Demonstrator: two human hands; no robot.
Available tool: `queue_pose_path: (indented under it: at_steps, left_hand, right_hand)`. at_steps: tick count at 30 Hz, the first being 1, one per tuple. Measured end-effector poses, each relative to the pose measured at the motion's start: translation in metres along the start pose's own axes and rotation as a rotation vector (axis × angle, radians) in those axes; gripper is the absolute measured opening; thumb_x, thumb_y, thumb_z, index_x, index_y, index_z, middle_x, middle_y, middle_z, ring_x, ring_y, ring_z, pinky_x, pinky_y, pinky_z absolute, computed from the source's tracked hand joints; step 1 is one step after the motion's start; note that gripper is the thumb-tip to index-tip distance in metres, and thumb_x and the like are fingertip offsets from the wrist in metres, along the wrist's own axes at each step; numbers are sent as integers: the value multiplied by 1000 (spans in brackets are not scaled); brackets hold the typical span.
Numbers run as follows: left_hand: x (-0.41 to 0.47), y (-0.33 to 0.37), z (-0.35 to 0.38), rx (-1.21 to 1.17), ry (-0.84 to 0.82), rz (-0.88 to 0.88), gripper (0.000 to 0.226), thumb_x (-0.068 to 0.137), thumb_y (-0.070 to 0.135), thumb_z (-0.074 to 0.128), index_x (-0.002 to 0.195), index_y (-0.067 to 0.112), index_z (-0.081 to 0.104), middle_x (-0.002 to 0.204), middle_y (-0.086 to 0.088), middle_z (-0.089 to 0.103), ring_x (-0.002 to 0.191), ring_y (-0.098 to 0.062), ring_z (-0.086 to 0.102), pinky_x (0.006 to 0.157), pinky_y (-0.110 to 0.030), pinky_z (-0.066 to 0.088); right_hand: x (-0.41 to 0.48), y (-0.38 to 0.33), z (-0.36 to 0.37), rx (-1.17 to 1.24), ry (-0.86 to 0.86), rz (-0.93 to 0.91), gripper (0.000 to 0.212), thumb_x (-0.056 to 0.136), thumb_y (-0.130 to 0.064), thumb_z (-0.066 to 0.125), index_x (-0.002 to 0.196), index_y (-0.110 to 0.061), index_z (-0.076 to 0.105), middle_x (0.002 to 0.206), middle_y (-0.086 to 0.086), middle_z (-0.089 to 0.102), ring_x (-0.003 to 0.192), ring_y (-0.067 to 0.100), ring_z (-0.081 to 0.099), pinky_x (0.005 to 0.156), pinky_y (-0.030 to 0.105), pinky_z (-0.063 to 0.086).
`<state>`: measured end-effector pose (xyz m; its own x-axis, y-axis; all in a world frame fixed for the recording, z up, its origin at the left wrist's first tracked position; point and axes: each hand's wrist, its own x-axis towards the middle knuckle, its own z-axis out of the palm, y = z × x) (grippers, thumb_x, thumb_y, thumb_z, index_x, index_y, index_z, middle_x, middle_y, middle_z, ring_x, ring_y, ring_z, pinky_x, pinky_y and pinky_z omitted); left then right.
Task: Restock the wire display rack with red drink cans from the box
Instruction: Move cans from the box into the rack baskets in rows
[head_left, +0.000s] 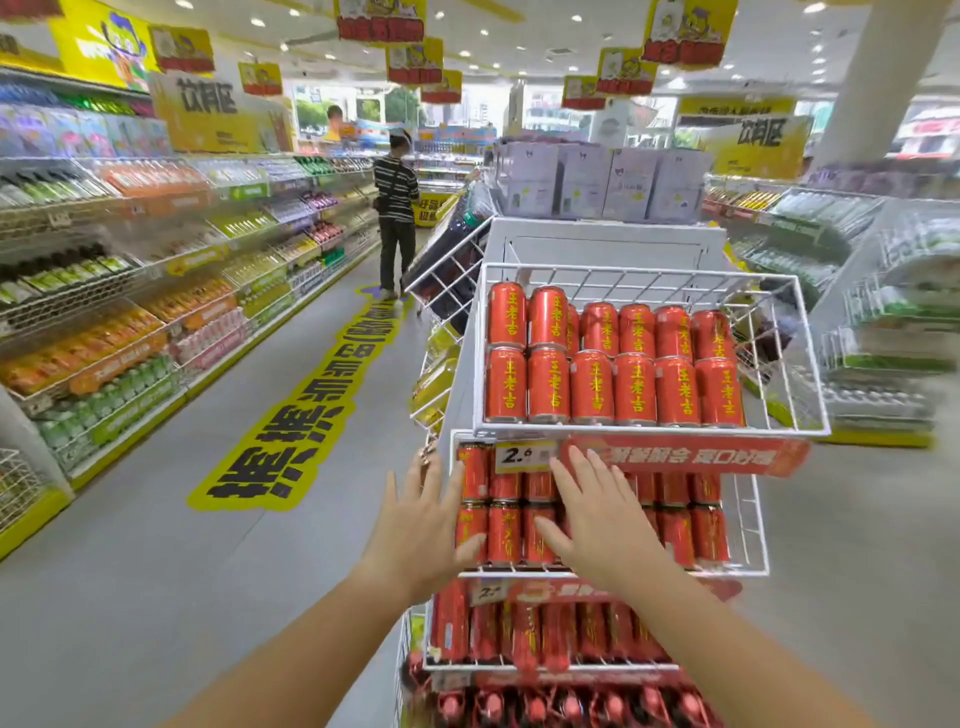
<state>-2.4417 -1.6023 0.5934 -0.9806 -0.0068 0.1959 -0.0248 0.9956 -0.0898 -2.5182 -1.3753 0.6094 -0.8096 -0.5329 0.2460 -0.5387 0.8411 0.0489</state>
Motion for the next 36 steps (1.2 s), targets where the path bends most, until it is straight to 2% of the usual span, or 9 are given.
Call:
queue_pose_path:
  at_steps: [7, 12, 16, 20, 25, 28, 31, 34, 36]
  left_hand:
    - [-47, 21, 91, -33, -122, -9, 86, 87, 64, 35, 143, 2, 55, 137, -27, 59, 125, -51, 56, 93, -65, 50]
    - [-88, 45, 179, -80, -241, -49, 87, 88, 64, 36, 150, 3, 44, 145, -26, 53, 129, -48, 52, 98, -64, 47]
    - [-135, 66, 259, -82, -345, -64, 94, 85, 58, 60, 153, 4, 26, 147, -26, 50, 128, -47, 54, 102, -63, 44]
    - [-177, 85, 345, -107, -541, -111, 88, 88, 62, 38, 153, 3, 28, 146, -26, 49, 125, -46, 52, 100, -59, 43]
    - [-228, 109, 453, -130, -695, -95, 84, 91, 59, 49, 149, -1, 44, 144, -26, 53, 127, -47, 54, 93, -56, 52]
    - [-255, 124, 521, -137, -786, -77, 81, 88, 58, 46, 146, 2, 51, 140, -22, 59, 124, -44, 60, 91, -54, 58]
    - [-277, 134, 589, -170, -896, -75, 79, 85, 56, 39, 142, 3, 56, 134, -21, 65, 116, -43, 66, 81, -53, 62]
    - [-295, 134, 658, -152, -890, -81, 77, 88, 55, 40, 148, 7, 50, 141, -19, 60, 123, -41, 62, 86, -53, 60]
    - [-301, 135, 697, -147, -916, -120, 78, 97, 57, 39, 159, 12, 28, 158, -16, 41, 141, -37, 46, 105, -51, 50]
  right_hand:
    - [-58, -6, 87, 48, -163, -2, 77, 95, -61, 28, 157, -16, 23, 164, 11, 18, 152, 31, 16, 122, 49, 18]
    - [-106, -6, 176, 79, -324, 7, 76, 89, -58, 35, 147, -8, 45, 153, 20, 41, 141, 39, 38, 110, 54, 39]
    - [-153, -9, 259, 97, -438, 16, 76, 85, -53, 51, 144, -6, 47, 149, 21, 45, 138, 41, 43, 106, 55, 44]
    - [-204, -13, 344, 144, -560, 21, 75, 85, -52, 51, 143, -5, 48, 149, 22, 45, 139, 42, 41, 106, 54, 44]
    - [-269, -21, 449, 185, -731, 1, 73, 97, -55, 35, 157, -13, 22, 164, 13, 19, 152, 33, 12, 122, 45, 9]
    - [-302, -27, 514, 201, -823, 43, 74, 95, -57, 35, 157, -17, 26, 163, 8, 24, 151, 32, 21, 118, 45, 18]
    - [-326, -27, 583, 253, -926, 90, 74, 100, -57, 29, 159, -24, 0, 167, 2, 2, 154, 26, 5, 121, 40, 7]
    - [-342, -23, 649, 269, -985, 141, 74, 101, -57, 26, 157, -27, -11, 167, -2, -7, 154, 21, -5, 124, 39, 5]
    - [-352, -23, 692, 285, -1013, 169, 74, 101, -55, 26, 158, -25, -10, 167, 0, -8, 153, 21, -6, 124, 39, 5]
